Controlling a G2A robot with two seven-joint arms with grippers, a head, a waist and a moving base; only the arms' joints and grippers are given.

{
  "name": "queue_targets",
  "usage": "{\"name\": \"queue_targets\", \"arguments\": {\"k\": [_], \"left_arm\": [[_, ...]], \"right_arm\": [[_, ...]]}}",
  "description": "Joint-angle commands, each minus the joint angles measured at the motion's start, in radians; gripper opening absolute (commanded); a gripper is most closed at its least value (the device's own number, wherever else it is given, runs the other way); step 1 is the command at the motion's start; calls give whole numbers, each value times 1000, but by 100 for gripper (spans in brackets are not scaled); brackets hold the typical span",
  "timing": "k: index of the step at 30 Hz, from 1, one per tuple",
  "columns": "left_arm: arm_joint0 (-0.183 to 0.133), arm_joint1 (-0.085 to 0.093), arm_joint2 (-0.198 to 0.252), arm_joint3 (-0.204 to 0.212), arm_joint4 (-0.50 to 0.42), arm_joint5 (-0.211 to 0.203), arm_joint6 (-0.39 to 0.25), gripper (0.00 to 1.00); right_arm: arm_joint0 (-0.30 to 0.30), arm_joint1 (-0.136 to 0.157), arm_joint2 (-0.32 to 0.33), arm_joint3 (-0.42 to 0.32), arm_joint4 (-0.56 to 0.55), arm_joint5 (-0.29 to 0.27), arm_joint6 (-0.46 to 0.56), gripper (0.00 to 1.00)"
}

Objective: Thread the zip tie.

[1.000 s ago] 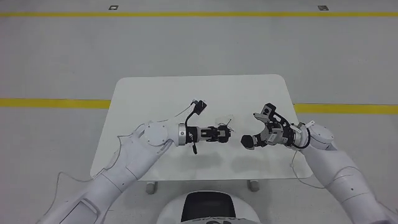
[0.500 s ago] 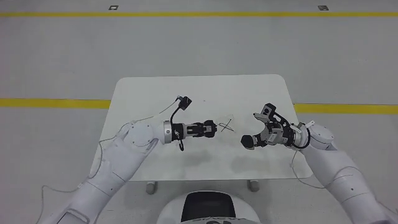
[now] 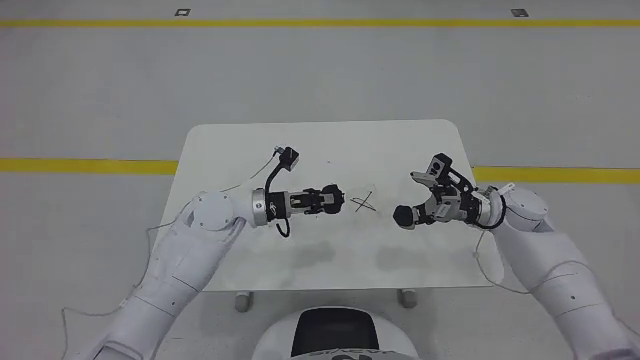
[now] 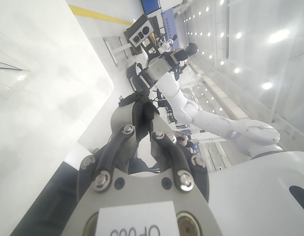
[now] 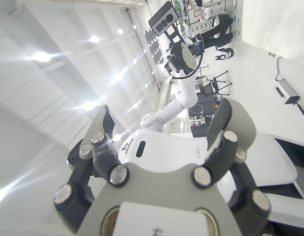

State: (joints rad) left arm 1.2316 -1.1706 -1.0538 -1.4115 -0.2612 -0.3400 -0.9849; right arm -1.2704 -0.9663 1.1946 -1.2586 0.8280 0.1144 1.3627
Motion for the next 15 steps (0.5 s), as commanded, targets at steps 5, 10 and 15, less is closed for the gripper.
{"name": "queue_targets", "arguments": {"k": [5,10,15], "left_arm": [[0,0,0,0,0,0,0,0],[0,0,0,0,0,0,0,0],[0,0,0,0,0,0,0,0]], "right_arm": [[29,3,-8,0,-43,8,27,100],[29,3,-8,0,-43,8,27,100],[29,3,-8,0,-43,8,27,100]]}}
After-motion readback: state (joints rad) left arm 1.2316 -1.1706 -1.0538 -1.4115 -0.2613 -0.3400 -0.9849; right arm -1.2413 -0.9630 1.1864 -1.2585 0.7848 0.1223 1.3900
